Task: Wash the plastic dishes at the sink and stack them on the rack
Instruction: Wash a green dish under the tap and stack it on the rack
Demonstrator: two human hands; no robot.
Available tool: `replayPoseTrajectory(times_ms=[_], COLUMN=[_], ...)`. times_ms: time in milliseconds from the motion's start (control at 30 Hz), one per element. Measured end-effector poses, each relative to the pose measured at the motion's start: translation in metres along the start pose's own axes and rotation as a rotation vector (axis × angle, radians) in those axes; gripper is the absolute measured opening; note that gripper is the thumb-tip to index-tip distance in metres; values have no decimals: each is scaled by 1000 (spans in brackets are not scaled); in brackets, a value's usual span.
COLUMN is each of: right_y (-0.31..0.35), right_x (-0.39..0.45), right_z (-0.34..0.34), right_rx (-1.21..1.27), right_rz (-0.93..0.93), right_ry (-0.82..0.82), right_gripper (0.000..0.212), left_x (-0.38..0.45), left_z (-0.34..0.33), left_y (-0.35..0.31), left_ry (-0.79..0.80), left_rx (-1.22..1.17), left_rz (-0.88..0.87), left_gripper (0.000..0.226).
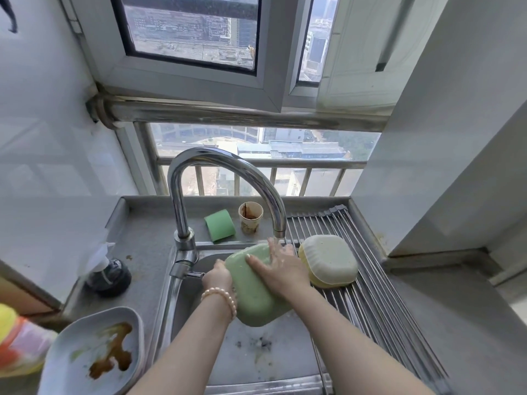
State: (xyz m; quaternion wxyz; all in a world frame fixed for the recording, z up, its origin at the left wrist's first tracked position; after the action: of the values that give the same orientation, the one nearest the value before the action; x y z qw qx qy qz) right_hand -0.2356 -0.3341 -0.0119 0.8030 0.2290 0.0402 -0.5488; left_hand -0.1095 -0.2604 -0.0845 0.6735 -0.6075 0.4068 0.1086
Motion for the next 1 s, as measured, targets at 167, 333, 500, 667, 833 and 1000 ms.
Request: replayPoseTrajectory(times_ms=[167,333,500,667,833,1000], right_y=[-10,-23,-36,-36,-23,-25], right_x=[13,18,7,3,-1,11], right_z=[-1,-4,-2,-10,-6,17], right_rx=[316,523,888,962,982,709], right_rz=[-202,-338,-427,-435,-351,-304], right_ry=[67,32,-51,-27,59,92], right_gripper=[80,50,37,32,33,36], left_x=[-26,-60,-82,-72,-48,-29], left_z=[1,-18,-50,-67,-64,-34], left_y=[-28,-20,3,-17,-43,-41], left_ry=[-42,78,263,387,507,569], left_rx=[370,1086,1471,1536,1373,724], left_rz=[-195,-600,-925,-1056,-628,-261], left_gripper=[47,59,54,48,58,31])
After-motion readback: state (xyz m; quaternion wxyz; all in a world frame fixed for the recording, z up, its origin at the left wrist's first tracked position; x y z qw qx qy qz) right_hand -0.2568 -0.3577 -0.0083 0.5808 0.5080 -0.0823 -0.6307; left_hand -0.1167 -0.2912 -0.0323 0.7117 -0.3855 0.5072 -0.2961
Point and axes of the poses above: each hand's wrist, its own x-axis towards the middle knuckle, its own z-axis out of the back of the hand, y = z × x, the point moved 4 cm from there along x, towards the middle knuckle, and after that the axes turned 5 degrees about -z, right-handed, at the moved point
